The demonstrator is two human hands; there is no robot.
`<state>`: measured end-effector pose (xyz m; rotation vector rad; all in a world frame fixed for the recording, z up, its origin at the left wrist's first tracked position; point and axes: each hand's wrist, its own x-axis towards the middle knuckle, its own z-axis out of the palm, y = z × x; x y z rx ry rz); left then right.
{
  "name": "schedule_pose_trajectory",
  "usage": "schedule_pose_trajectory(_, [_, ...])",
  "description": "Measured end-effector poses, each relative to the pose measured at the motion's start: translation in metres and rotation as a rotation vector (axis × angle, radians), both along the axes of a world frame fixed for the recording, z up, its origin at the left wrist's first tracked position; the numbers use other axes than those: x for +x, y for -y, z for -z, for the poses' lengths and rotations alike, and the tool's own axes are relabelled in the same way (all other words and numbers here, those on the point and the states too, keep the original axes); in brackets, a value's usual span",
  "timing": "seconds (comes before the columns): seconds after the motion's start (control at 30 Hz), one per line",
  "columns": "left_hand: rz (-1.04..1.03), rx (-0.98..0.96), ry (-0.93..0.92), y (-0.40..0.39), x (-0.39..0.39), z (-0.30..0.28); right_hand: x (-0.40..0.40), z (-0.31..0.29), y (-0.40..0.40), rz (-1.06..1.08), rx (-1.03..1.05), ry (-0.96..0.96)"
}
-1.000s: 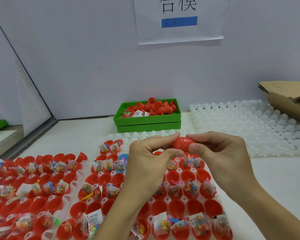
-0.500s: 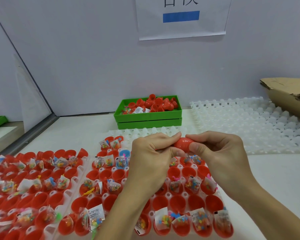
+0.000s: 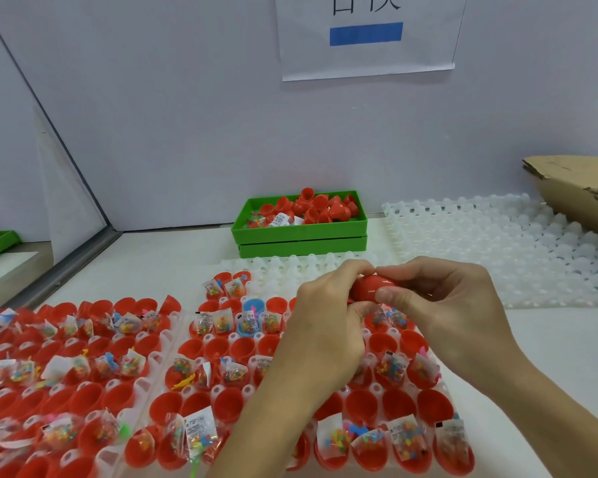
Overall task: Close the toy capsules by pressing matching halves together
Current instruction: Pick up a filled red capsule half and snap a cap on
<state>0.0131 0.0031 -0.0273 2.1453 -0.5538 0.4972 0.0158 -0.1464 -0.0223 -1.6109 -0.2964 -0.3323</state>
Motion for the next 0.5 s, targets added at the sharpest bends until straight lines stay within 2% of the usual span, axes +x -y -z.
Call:
schedule_pose_trajectory(0.13, [-0.005, -0.096, -0.038, -0.007, 0.0015, -0.0008, -0.003, -0.0026, 0.0007, -0.025, -0.035, 0.019])
schedule_pose_trajectory(0.23, [0.006, -0.139, -0.035, -0.0077, 0.0023, -0.001, 0.0, -0.0018, 0.0051, -0.027, 0.02, -0.038])
schedule_pose_trajectory(0.3, [0.038, -0.179, -0.027, -0.0083, 0.0027, -0.0023, 0.0032, 0.0003, 0.0069, -0.148, 0.122, -0.167])
schedule_pose_trajectory(0.37, [0.087, -0.212, -0.037, -0.008, 0.002, -0.0043, 0.0033, -0.0013, 0.0058, -0.361, 0.269, -0.293])
schedule_pose_trajectory(0.43, [0.136, -0.236, -0.083, -0.0064, 0.0009, -0.0057, 0.0014, -0.0032, 0.0053, -0.505, 0.378, -0.34])
schedule_pose_trajectory(0.5, [0.146, -0.258, -0.128, -0.0058, 0.0013, -0.0047, 0.0006, -0.003, 0.0051, -0.501, 0.422, -0.32])
